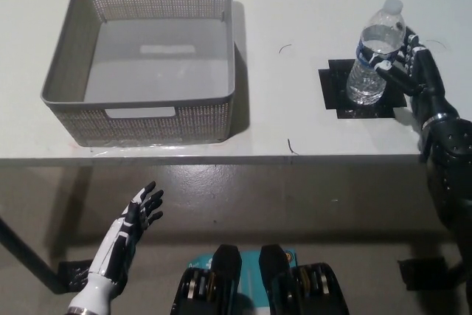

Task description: Use the right hand to pick up a water botttle and place it into a container on the left side

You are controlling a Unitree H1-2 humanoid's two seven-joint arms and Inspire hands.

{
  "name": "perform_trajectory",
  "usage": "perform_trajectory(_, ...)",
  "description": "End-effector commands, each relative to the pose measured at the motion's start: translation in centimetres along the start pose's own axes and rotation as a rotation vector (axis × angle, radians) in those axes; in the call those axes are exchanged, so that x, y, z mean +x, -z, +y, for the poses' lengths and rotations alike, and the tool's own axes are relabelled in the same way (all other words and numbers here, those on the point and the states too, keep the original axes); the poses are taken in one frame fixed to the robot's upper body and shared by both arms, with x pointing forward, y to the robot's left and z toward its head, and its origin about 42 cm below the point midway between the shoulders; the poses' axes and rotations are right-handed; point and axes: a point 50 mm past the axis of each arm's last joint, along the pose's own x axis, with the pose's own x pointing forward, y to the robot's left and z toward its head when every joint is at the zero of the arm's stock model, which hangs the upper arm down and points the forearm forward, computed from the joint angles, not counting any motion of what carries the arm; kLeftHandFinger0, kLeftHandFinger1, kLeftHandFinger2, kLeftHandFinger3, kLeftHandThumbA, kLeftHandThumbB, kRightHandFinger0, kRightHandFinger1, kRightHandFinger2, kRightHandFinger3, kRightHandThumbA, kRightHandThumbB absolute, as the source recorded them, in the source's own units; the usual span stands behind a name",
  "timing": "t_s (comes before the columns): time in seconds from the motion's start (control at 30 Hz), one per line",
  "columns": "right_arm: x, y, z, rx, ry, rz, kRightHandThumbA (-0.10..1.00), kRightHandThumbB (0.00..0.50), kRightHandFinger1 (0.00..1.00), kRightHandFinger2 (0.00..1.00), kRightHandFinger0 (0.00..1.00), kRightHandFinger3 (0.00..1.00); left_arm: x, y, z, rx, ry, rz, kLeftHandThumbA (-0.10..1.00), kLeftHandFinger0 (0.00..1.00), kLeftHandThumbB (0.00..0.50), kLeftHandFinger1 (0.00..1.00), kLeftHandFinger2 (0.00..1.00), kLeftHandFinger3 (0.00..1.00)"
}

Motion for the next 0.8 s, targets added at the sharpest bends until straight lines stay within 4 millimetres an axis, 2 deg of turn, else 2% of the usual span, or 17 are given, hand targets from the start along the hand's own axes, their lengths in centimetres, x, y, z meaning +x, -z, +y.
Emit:
perform_trajectory(0.0,2.7,-4.8,1.2,-0.024,-0.042,-0.130,0.88,0.500,1.00,1.00,1.00,1.00,0.1,-0.8,0.2,-0.001,0.004,-0.057,1.00,1.00,0.201,1.00,1.00,1.00)
perform_trajectory(0.17,3.8,-5.3,2.4,-0.072,-0.068,-0.041,0.80,0.500,1.00,1.00,1.00,1.00,0.3,-1.1,0.1,-0.009,-0.001,-0.059,1.00,1.00,0.204,1.00,1.00,1.00)
perform_trajectory(0.2,4.1,-5.4,2.8,-0.051,-0.063,0.008,0.68,0.500,1.00,1.00,1.00,1.00,0.3,-1.0,0.1,-0.003,0.004,-0.063,1.00,1.00,0.204,1.00,1.00,1.00)
perform_trajectory(0.23,4.1,-5.4,2.8,-0.056,-0.056,0.023,0.63,0.500,1.00,1.00,1.00,1.00,0.3,-1.0,0.0,-0.005,0.006,-0.063,1.00,1.00,0.205,1.00,1.00,1.00)
perform_trajectory(0.27,4.5,-5.5,3.1,-0.136,-0.001,0.110,0.46,0.500,1.00,1.00,0.98,1.00,0.3,-0.9,-0.1,-0.013,0.007,-0.062,1.00,1.00,0.219,1.00,1.00,1.00)
perform_trajectory(0.3,4.5,-5.5,3.2,-0.147,0.030,0.129,0.27,0.406,0.77,0.73,0.75,0.86,0.2,-0.9,-0.1,-0.019,0.008,-0.062,1.00,1.00,0.217,1.00,1.00,1.00)
perform_trajectory(0.33,4.5,-5.4,3.3,-0.165,0.060,0.130,-0.04,0.251,0.33,0.36,0.28,0.39,0.2,-0.8,-0.2,-0.020,0.008,-0.063,1.00,1.00,0.222,1.00,1.00,1.00)
perform_trajectory(0.37,4.4,-5.4,3.4,-0.188,0.089,0.120,-0.10,0.308,0.23,0.38,0.08,0.31,0.3,-0.8,-0.2,-0.016,0.008,-0.067,1.00,1.00,0.224,1.00,1.00,1.00)
perform_trajectory(0.4,4.4,-5.5,3.8,-0.202,0.109,0.116,-0.10,0.207,0.10,0.40,0.00,0.30,0.5,-1.0,-0.1,-0.011,0.005,-0.070,1.00,1.00,0.242,1.00,1.00,1.00)
perform_trajectory(0.43,4.4,-5.6,4.1,-0.197,0.114,0.114,-0.10,0.185,0.12,0.46,0.00,0.36,0.6,-1.1,0.0,-0.011,0.004,-0.073,1.00,1.00,0.245,1.00,1.00,1.00)
perform_trajectory(0.47,4.4,-5.7,4.4,-0.182,0.116,0.107,-0.10,0.164,0.15,0.59,0.00,0.49,0.7,-1.3,0.1,-0.008,0.001,-0.074,1.00,1.00,0.253,1.00,1.00,1.00)
perform_trajectory(0.5,4.4,-5.8,4.6,-0.170,0.116,0.102,-0.10,0.157,0.20,0.66,0.00,0.61,0.7,-1.3,0.2,-0.008,0.000,-0.076,1.00,1.00,0.253,1.00,1.00,1.00)
perform_trajectory(0.53,4.4,-5.9,4.9,-0.161,0.120,0.097,-0.10,0.155,0.24,0.68,0.00,0.65,0.7,-1.4,0.3,-0.009,0.000,-0.077,1.00,1.00,0.243,1.00,1.00,1.00)
perform_trajectory(0.63,4.4,-5.9,5.2,-0.137,0.130,0.088,-0.10,0.129,0.33,0.71,0.00,0.72,0.5,-1.2,0.3,-0.005,0.004,-0.076,1.00,1.00,0.231,1.00,1.00,1.00)
perform_trajectory(0.67,4.3,-5.9,5.1,-0.135,0.135,0.081,-0.10,0.138,0.35,0.72,0.00,0.73,0.5,-1.1,0.2,-0.007,0.004,-0.076,1.00,1.00,0.240,1.00,1.00,1.00)
perform_trajectory(0.77,4.4,-6.2,5.1,-0.116,0.148,0.049,-0.10,0.142,0.36,0.71,0.00,0.72,0.2,-0.9,0.3,-0.007,0.004,-0.073,1.00,1.00,0.237,1.00,1.00,1.00)
